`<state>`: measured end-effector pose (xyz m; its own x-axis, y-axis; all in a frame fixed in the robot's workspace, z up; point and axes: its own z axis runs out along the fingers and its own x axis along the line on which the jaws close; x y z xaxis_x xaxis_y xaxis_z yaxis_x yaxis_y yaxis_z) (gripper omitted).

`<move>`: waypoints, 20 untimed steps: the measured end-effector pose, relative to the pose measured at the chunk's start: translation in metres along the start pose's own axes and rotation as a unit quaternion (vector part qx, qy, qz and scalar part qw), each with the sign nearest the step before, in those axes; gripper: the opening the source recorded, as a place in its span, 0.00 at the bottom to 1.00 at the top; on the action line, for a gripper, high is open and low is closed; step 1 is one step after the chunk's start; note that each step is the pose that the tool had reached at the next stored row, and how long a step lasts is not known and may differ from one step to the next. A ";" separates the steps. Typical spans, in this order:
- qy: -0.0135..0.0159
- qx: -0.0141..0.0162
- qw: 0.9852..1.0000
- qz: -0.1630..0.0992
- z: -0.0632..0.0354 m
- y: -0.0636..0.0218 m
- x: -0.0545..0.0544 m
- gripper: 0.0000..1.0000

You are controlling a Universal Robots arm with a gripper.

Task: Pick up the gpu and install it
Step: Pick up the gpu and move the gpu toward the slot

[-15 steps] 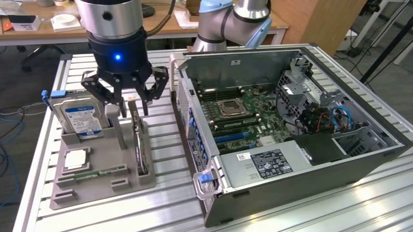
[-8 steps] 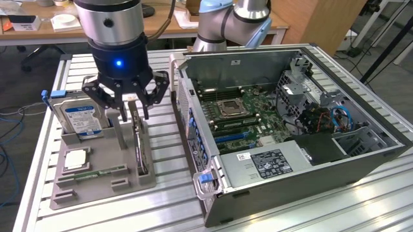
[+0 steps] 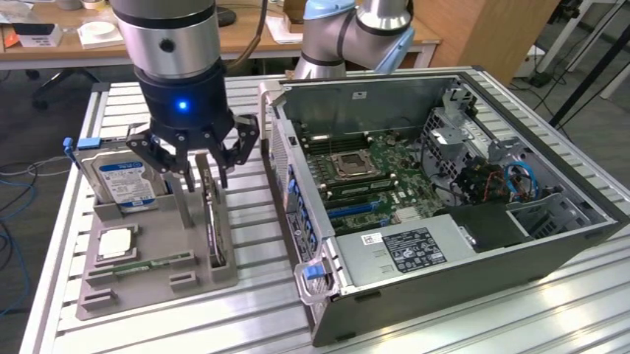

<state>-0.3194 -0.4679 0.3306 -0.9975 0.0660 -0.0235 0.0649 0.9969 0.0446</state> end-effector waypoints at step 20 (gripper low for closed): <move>0.000 0.000 1.000 -0.002 0.0164 -0.0037 0.000 0.46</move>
<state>-0.3194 -0.4709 0.3140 -0.9978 0.0616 -0.0234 0.0606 0.9972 0.0446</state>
